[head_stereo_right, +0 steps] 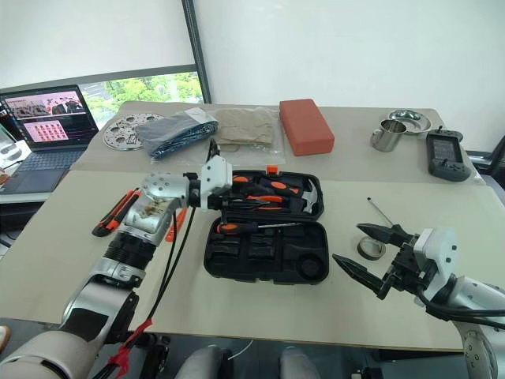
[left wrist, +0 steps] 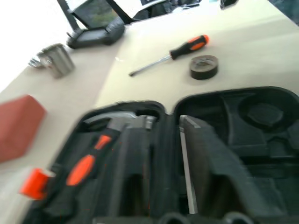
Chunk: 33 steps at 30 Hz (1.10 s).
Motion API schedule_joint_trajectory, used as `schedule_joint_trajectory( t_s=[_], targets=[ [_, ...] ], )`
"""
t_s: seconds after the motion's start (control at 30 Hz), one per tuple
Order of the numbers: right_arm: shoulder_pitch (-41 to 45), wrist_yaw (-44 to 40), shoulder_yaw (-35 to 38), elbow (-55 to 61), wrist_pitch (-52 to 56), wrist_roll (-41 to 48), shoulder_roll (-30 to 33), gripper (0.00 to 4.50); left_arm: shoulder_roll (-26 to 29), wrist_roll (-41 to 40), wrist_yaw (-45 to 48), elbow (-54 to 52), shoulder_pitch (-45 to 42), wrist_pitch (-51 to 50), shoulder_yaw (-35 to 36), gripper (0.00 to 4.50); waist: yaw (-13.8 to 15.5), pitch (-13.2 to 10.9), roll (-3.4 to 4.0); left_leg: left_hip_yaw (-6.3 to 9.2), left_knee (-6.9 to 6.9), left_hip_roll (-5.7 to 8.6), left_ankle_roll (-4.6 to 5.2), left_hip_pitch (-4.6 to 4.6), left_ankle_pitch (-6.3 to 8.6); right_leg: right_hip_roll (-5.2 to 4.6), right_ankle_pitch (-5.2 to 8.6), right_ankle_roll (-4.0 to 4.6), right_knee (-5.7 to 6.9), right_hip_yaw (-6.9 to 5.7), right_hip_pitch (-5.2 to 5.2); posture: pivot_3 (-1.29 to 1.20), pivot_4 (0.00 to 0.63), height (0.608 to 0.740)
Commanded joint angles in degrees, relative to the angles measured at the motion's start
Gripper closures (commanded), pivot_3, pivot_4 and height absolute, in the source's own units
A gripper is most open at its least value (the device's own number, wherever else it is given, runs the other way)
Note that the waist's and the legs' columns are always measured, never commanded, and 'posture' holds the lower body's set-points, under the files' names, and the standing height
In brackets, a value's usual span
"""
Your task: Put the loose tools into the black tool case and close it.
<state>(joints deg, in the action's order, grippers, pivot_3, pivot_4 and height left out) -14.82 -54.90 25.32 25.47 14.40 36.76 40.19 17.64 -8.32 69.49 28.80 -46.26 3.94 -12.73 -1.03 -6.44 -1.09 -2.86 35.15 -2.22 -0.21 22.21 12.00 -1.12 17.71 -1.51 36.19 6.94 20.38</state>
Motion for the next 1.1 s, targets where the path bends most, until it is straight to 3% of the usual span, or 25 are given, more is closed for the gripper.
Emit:
schedule_joint_trajectory(
  t_s=[0.03, 0.33, 0.73, 0.93, 1.1],
  targets=[
    [-0.73, 0.18, 2.20, 2.33, 0.18, 1.36, 0.54, 0.00, -0.88, 1.54, -0.29, 4.66, -0.76, 3.12, -0.57, 4.44, 0.06, -0.02, -0.04, 0.03, 0.01, 0.02, 0.00, 0.00, 0.00, -0.01, 0.01, -0.01, -0.01, 0.01, -0.01, 0.00, 0.150, 0.740],
    [-1.57, 0.50, 2.99, 2.87, 0.40, 1.94, 0.84, 0.00, -0.29, 6.71, 2.95, 11.77, -1.29, 6.83, -4.25, 4.44, 0.15, -0.05, -0.08, 0.29, 0.04, 0.17, 0.01, 0.11, 0.00, -0.02, 0.04, -0.07, -0.03, 0.01, -0.02, 0.00, 0.150, 0.740],
    [-2.43, 0.57, 3.39, 3.33, 0.27, 1.87, 0.52, 0.00, -1.63, 11.91, -2.11, 20.74, -4.02, 10.45, -5.20, 4.44, 0.12, -0.05, -0.09, 0.54, 0.12, 0.29, 0.16, 0.05, -0.10, -0.03, 0.18, -0.33, 0.09, 0.01, -0.16, 0.00, 0.150, 0.740],
    [-2.26, 0.42, 3.26, 3.26, 0.45, 1.83, 0.84, 0.00, -3.90, 9.36, -0.26, 25.52, -4.76, 8.57, -2.87, 4.44, 0.24, 0.02, 0.01, 0.60, 0.16, 0.33, 0.17, 0.04, -0.11, -0.05, 0.22, -0.40, 0.11, -0.01, -0.21, 0.00, 0.150, 0.740],
    [-2.74, 0.18, 3.93, 3.28, 0.61, 2.08, 1.04, 0.00, -5.26, 1.84, 3.86, 21.82, -5.93, 5.85, 3.09, 4.44, 0.22, 0.00, 0.00, 0.62, 0.17, 0.36, 0.17, 0.11, -0.11, -0.06, 0.23, -0.43, 0.11, -0.02, -0.17, 0.00, 0.150, 0.740]
  ],
)
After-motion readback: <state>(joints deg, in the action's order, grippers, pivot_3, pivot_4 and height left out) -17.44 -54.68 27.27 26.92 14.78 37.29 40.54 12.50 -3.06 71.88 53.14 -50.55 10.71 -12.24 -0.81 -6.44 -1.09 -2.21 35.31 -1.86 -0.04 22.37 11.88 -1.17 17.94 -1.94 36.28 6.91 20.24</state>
